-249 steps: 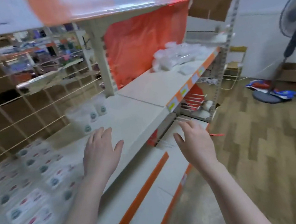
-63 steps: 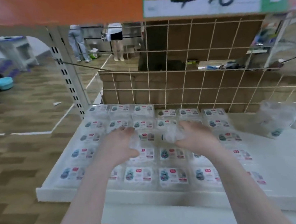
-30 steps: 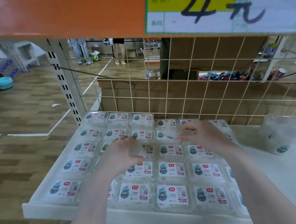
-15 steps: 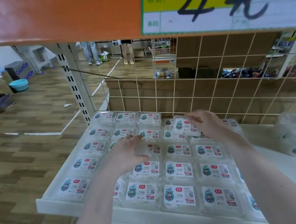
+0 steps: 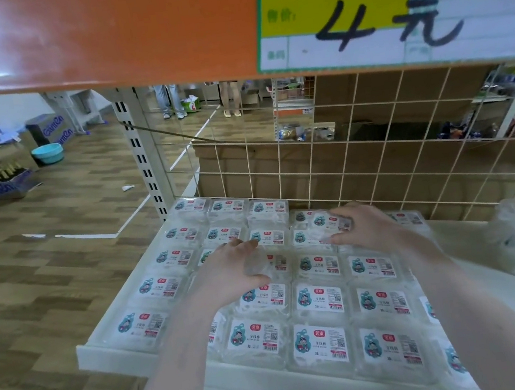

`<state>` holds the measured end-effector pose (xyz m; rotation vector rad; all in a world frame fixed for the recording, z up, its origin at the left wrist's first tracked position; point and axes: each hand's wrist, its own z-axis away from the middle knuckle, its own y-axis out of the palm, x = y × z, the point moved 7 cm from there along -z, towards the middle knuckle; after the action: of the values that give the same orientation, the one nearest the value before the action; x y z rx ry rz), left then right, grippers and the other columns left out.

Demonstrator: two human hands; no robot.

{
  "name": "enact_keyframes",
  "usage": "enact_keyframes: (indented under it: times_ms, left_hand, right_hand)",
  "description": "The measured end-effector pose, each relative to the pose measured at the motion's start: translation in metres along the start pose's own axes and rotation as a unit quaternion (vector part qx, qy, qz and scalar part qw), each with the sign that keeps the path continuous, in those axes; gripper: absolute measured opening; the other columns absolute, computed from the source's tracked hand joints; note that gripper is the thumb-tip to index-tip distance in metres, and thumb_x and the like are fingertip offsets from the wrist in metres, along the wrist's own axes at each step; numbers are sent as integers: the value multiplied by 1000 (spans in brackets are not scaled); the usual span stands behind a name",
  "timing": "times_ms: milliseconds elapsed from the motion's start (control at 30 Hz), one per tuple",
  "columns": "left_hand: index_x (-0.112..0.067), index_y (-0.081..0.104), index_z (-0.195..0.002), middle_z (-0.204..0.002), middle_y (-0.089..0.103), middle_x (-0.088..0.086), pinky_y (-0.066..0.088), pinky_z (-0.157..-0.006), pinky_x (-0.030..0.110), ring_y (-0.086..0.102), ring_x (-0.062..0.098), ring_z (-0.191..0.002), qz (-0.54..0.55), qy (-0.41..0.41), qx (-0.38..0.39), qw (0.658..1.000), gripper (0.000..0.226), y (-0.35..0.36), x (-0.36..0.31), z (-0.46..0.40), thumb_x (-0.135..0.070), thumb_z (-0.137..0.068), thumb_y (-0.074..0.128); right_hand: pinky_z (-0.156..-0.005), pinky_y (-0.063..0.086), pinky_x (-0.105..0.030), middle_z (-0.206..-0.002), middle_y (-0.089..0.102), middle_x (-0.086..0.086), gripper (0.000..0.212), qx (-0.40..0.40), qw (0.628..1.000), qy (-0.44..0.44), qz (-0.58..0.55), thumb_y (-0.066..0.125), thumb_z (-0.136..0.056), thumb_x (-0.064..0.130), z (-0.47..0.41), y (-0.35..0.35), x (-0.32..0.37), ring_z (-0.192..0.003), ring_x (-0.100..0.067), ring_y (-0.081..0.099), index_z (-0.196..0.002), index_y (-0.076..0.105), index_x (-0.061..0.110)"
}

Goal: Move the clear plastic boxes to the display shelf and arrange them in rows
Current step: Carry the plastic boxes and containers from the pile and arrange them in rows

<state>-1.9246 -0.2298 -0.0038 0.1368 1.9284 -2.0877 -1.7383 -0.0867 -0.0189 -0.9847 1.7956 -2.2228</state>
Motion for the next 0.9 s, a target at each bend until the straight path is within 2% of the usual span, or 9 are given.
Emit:
enact_keyframes:
  times_ms: [100,267,367,633,800,900]
  left_hand:
    - [-26,26,-147,-147,37,1,37,-97,28,40,22,-131,-4,1,-2,1000,77,-1,0,0,-50,-83,61]
    - [-24,26,-147,-145,39,3,38,-100,31,42,23,-129,-10,3,3,1000,78,4,1,-1,-51,-83,61]
    - [-22,26,-147,-145,39,5,37,-105,34,40,24,-131,-12,5,11,1000,79,9,5,-4,-51,-83,61]
    - [-22,30,-145,-142,42,1,39,-101,31,42,21,-128,-11,12,-3,1000,77,12,8,-7,-51,-80,61]
    - [-22,31,-144,-141,43,1,40,-99,32,43,21,-128,-11,9,-1,1000,76,12,8,-7,-51,-80,60]
    - [-24,32,-143,-141,44,0,40,-99,32,42,21,-128,-13,8,-3,1000,75,11,8,-6,-52,-79,61]
  right_hand:
    - [-110,31,-41,-145,38,-4,78,-4,1000,8,-8,68,-77,52,-4,1,-2,-132,-22,37,-142,38,22]
    - [-104,34,-35,-141,41,-2,69,-17,1000,-3,0,66,-82,43,-12,0,6,-126,-19,41,-142,38,23]
    - [-98,41,-35,-134,46,0,64,-5,1000,-7,6,66,-82,40,-18,-3,12,-116,-16,47,-139,41,24]
    - [-89,45,-30,-127,50,-2,52,16,1000,-26,4,65,-85,26,-35,-4,33,-106,-18,53,-133,48,17]
    - [-90,46,-33,-127,53,-1,51,-2,999,-28,-15,65,-84,24,-37,-4,34,-106,-17,54,-132,50,17]
    - [-96,44,-35,-133,50,-1,52,-10,999,-29,-22,64,-85,22,-39,-1,32,-115,-17,50,-134,48,18]
